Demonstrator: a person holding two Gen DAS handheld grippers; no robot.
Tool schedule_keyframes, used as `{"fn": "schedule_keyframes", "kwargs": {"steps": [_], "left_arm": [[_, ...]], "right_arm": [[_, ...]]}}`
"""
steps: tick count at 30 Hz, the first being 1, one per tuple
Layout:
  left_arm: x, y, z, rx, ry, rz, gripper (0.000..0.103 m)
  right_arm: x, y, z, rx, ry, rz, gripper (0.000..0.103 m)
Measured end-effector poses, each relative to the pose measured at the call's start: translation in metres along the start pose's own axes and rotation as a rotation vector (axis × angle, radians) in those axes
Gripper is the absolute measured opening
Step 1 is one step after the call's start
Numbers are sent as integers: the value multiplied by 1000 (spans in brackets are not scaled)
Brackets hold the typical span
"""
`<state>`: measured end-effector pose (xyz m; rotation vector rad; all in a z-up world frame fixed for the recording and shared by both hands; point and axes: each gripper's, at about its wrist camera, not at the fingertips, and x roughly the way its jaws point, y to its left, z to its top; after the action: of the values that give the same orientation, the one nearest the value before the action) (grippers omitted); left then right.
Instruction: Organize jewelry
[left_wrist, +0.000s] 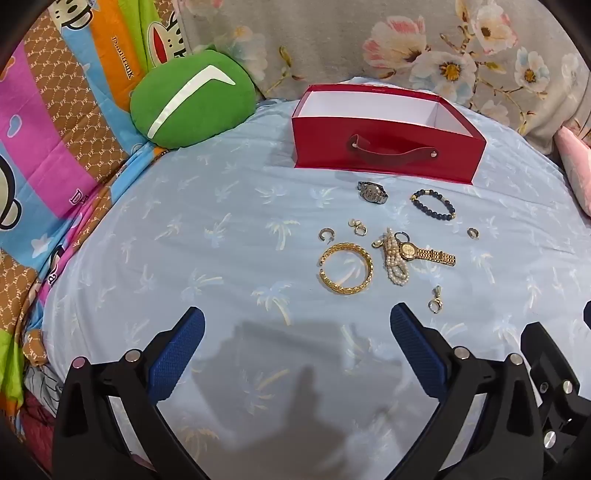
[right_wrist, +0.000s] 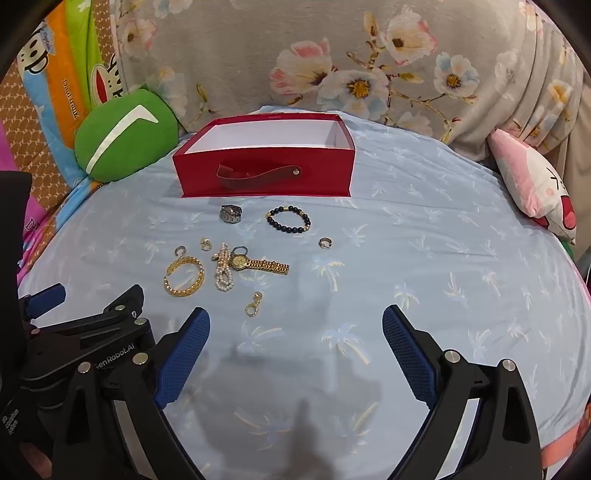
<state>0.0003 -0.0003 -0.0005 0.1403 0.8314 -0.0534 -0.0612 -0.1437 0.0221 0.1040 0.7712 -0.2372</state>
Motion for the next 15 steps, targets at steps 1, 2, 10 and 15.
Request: {"fn": "schedule_keyframes", "kwargs": {"steps": [1,2,10,15], "left_arm": [[0,0,0,1,0,1,98],[0,-1,0,3,0,2,98],[-6,5,2,6,-1,3,98],[-6,1,1,12,-5,10,98]], "right_arm": [[0,0,0,-4,0,-5,93],[0,0,0,-8,0,-8,93],[-1,1,-1,-8,1,-9,93],[-1,2,-2,-9,-1,-13,93]]}}
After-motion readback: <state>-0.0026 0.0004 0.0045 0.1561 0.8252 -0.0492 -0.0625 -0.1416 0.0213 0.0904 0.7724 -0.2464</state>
